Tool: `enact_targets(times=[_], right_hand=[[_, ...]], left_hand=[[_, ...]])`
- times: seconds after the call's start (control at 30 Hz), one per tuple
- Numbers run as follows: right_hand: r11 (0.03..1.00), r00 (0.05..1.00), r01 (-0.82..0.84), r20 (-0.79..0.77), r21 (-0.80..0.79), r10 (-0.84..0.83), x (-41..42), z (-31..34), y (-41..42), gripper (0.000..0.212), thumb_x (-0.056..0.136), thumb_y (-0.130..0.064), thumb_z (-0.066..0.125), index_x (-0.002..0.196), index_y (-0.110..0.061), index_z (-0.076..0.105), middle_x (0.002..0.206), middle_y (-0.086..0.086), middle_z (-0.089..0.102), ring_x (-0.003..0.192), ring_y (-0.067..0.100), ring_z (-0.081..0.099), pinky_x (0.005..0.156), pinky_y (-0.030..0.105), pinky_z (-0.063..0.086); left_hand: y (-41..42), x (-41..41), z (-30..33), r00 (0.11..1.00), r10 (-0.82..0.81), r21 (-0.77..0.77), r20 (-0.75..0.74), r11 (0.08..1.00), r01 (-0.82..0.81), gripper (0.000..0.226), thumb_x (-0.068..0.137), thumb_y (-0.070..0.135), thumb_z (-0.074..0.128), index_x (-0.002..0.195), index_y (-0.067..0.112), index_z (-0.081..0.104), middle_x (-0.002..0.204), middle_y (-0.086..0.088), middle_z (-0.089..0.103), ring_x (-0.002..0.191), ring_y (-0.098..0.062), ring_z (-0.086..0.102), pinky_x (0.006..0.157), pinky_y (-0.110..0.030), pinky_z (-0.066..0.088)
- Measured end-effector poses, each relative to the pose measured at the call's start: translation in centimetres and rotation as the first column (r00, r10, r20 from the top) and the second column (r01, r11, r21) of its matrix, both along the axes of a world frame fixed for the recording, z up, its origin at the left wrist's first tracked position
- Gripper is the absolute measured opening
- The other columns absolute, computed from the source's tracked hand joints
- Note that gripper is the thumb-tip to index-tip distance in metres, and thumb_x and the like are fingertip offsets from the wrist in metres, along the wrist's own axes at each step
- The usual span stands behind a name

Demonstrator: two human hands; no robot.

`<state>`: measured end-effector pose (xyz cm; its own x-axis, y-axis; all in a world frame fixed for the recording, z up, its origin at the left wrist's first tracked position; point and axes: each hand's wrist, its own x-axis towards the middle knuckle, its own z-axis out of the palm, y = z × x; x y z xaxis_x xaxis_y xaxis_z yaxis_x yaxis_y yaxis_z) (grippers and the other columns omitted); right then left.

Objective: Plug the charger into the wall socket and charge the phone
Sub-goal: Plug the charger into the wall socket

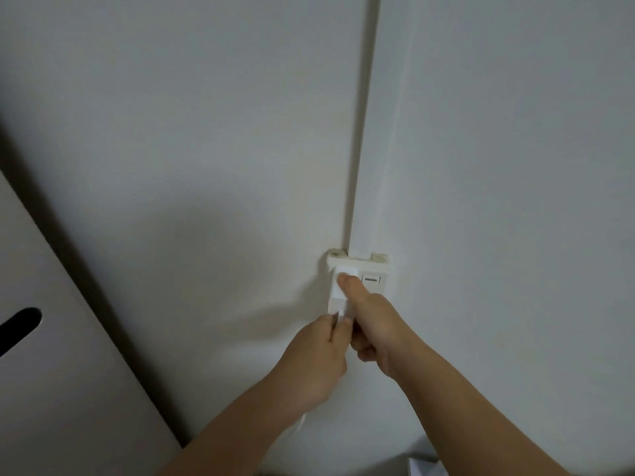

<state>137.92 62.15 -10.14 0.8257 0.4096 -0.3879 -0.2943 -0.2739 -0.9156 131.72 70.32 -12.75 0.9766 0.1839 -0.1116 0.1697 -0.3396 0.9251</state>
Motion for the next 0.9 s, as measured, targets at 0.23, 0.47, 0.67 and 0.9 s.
enact_targets(times=[0.23, 0.47, 0.67, 0.9], right_hand=[[0.989, 0.99, -0.011, 0.139, -0.147, 0.031, -1.2, -0.1, -0.8, 0.062, 0.088, -0.059, 0.031, 0.066, -0.009, 0.061, 0.052, 0.004, 0.057, 0.037, 0.011, 0.037, 0.038, 0.021, 0.029], [0.983, 0.935, 0.061, 0.356, -0.174, 0.005, -3.1, -2.1, -2.9, 0.044, 0.094, -0.043, 0.032, 0.078, -0.013, 0.061, 0.063, 0.005, 0.059, 0.05, 0.016, 0.048, 0.05, 0.025, 0.037], [0.941, 0.91, 0.04, 0.402, -0.336, 0.105, -5.8, -6.3, -5.6, 0.024, 0.089, -0.015, 0.041, 0.079, -0.01, 0.062, 0.066, 0.001, 0.059, 0.059, 0.017, 0.054, 0.063, 0.036, 0.049], [0.878, 0.943, -0.017, 0.284, -0.478, 0.173, -9.6, -12.9, -7.8, 0.016, 0.085, -0.011, 0.047, 0.08, -0.013, 0.062, 0.081, 0.008, 0.064, 0.078, 0.024, 0.061, 0.081, 0.04, 0.053]], left_hand=[[0.1, -2.5, -0.7, 0.998, 0.064, -0.12, -0.01, 0.991, -0.065, 0.029, 0.095, 0.038, 0.031, 0.076, 0.026, 0.051, 0.052, 0.004, 0.057, 0.041, -0.005, 0.053, 0.047, -0.016, 0.047], [0.0, -4.9, -2.5, 0.997, 0.066, -0.152, -0.04, 0.986, -0.071, 0.032, 0.096, 0.021, 0.031, 0.075, 0.02, 0.055, 0.065, 0.0, 0.065, 0.066, -0.015, 0.063, 0.078, -0.031, 0.055], [-0.7, -7.2, -5.2, 0.997, 0.032, -0.144, -0.072, 0.989, -0.042, 0.03, 0.095, 0.021, 0.035, 0.076, 0.02, 0.059, 0.077, 0.002, 0.068, 0.081, -0.016, 0.067, 0.082, -0.024, 0.052], [-1.7, -10.1, -11.0, 0.99, -0.006, -0.111, -0.144, 0.994, -0.01, 0.017, 0.085, 0.012, 0.054, 0.071, 0.02, 0.062, 0.072, 0.005, 0.067, 0.071, -0.005, 0.063, 0.068, -0.015, 0.047]])
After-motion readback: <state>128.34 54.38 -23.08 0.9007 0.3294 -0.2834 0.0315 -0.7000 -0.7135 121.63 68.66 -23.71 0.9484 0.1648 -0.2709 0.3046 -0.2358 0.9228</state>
